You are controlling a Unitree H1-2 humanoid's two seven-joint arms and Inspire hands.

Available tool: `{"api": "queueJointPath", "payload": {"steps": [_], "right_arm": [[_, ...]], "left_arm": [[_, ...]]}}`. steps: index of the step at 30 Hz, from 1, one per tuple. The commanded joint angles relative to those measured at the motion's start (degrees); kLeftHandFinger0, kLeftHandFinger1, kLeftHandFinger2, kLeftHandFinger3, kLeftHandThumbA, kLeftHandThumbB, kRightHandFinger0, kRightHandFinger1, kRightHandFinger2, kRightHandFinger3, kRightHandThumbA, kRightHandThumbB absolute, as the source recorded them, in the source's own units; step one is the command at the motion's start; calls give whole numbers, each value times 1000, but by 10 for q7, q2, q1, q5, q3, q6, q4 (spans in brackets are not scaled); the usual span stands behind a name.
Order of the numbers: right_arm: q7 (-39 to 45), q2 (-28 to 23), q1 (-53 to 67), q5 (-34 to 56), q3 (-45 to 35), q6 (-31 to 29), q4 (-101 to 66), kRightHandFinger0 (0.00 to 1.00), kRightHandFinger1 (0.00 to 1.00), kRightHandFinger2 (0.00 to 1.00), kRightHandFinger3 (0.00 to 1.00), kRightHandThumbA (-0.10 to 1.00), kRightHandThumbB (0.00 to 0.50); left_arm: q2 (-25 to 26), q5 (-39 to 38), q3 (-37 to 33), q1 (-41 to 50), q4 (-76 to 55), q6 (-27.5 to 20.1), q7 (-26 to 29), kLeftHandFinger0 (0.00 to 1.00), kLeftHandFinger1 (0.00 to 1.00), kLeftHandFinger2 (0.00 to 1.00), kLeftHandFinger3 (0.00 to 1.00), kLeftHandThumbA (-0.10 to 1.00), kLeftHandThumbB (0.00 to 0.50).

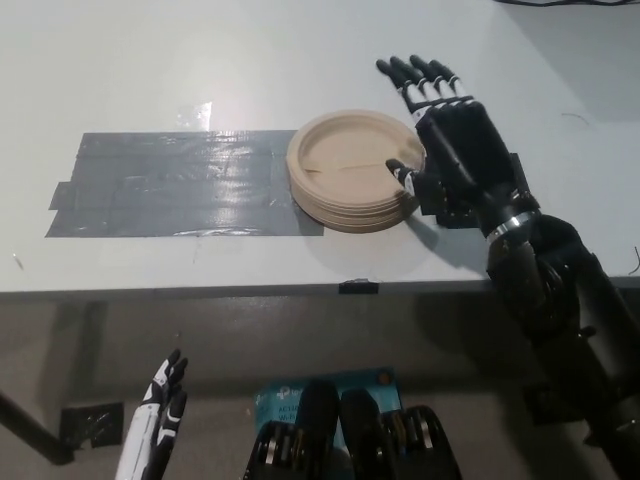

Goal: A stack of plates is kept in the middle of the desk close to the robot and the robot grabs the stack with its right hand, picks it up and hands it to a person.

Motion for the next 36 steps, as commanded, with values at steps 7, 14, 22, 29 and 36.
{"api": "queueJointPath", "payload": {"steps": [7, 14, 22, 29, 36], "right_arm": [[73, -30, -38, 40, 17, -13, 0, 1000, 1000, 1000, 1000, 1000, 500], [89, -36, -34, 55, 10, -15, -15, 1000, 1000, 1000, 1000, 1000, 459], [57, -28, -34, 40, 16, -24, 26, 1000, 1000, 1000, 1000, 1000, 464], [22, -11, -37, 11, 35, -24, 68, 1000, 1000, 1000, 1000, 1000, 473], [-8, 6, -51, -22, 65, -16, 118, 1000, 1000, 1000, 1000, 1000, 488]], "left_arm": [[12, 15, -6, -5, -27, -5, 1, 1000, 1000, 1000, 1000, 1000, 307], [14, 6, -6, -10, -23, -11, -4, 1000, 1000, 1000, 1000, 1000, 298], [14, 9, -8, -6, -22, -4, -5, 1000, 1000, 1000, 1000, 1000, 326], [13, 11, -9, -5, -17, -7, -1, 1000, 1000, 1000, 1000, 1000, 348], [14, 10, -10, -8, -16, -9, -2, 1000, 1000, 1000, 1000, 1000, 350]]}}
